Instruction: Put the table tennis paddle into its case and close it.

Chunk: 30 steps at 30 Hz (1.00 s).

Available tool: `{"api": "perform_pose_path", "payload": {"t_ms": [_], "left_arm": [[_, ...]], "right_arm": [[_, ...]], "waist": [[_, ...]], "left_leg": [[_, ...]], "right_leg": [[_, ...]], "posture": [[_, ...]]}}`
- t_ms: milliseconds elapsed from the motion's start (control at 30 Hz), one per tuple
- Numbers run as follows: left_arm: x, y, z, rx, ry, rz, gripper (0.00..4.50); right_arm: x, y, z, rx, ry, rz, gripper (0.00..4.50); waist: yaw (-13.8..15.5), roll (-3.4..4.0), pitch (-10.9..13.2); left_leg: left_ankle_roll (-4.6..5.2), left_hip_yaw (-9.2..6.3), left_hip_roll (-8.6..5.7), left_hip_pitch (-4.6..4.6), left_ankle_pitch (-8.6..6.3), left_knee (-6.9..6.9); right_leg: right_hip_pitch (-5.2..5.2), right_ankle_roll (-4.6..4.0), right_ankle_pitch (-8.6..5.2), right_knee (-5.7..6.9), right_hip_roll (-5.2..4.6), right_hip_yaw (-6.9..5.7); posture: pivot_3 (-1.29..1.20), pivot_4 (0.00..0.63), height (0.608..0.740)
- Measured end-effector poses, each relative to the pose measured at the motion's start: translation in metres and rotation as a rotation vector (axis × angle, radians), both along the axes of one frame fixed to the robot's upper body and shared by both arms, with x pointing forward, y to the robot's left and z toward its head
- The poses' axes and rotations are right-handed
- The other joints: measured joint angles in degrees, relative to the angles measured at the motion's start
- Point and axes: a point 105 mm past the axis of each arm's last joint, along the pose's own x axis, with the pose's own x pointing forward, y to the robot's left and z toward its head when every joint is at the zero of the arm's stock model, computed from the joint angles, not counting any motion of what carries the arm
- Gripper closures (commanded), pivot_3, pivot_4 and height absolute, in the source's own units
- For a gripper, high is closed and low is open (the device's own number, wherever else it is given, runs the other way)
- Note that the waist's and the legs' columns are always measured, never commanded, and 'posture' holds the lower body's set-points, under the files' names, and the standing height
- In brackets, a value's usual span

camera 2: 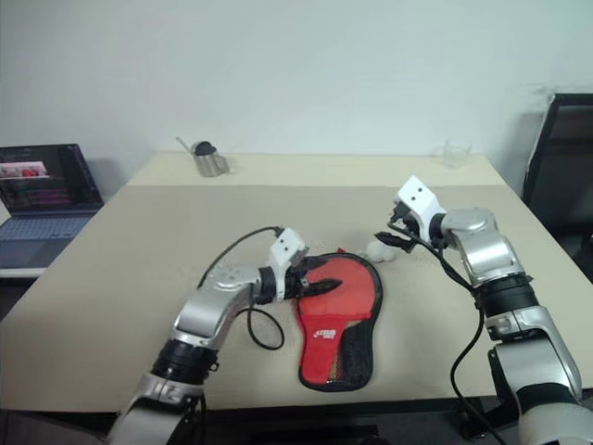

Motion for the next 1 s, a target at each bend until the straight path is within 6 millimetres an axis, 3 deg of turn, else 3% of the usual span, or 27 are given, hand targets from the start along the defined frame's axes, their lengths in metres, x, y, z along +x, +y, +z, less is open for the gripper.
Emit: {"api": "perform_pose_path", "payload": {"t_ms": [133, 600, 1000], "left_arm": [[-0.004, -0.003, -0.022, 0.022, 0.024, 0.060, 1.19], [0.011, -0.013, -0.027, 0.021, -0.024, 0.167, 1.19], [0.016, -0.020, -0.032, -0.027, 0.011, 0.215, 1.19]], "right_arm": [[0.007, 0.000, -0.009, -0.011, 0.020, -0.042, 0.37], [0.025, 0.005, -0.026, -0.002, 0.102, -0.156, 0.37], [0.028, 0.006, -0.051, 0.146, 0.256, -0.251, 0.37]], "waist": [[0.1, 0.00, 0.0], [0.2, 0.00, 0.0], [0.2, 0.02, 0.0]], "left_leg": [[0.01, -0.01, 0.01, 0.02, 0.01, 0.00], [0.02, 0.06, -0.03, 0.02, 0.01, 0.00], [0.02, 0.07, -0.06, 0.11, 0.01, 0.01]], "right_leg": [[0.00, -0.05, 0.03, 0.02, 0.02, -0.01], [0.04, 0.00, 0.07, -0.03, 0.01, 0.05], [0.16, 0.04, 0.08, -0.03, 0.01, 0.07]], "posture": [[0.00, 0.150, 0.740], [0.00, 0.150, 0.740], [0.00, 0.150, 0.740]]}}
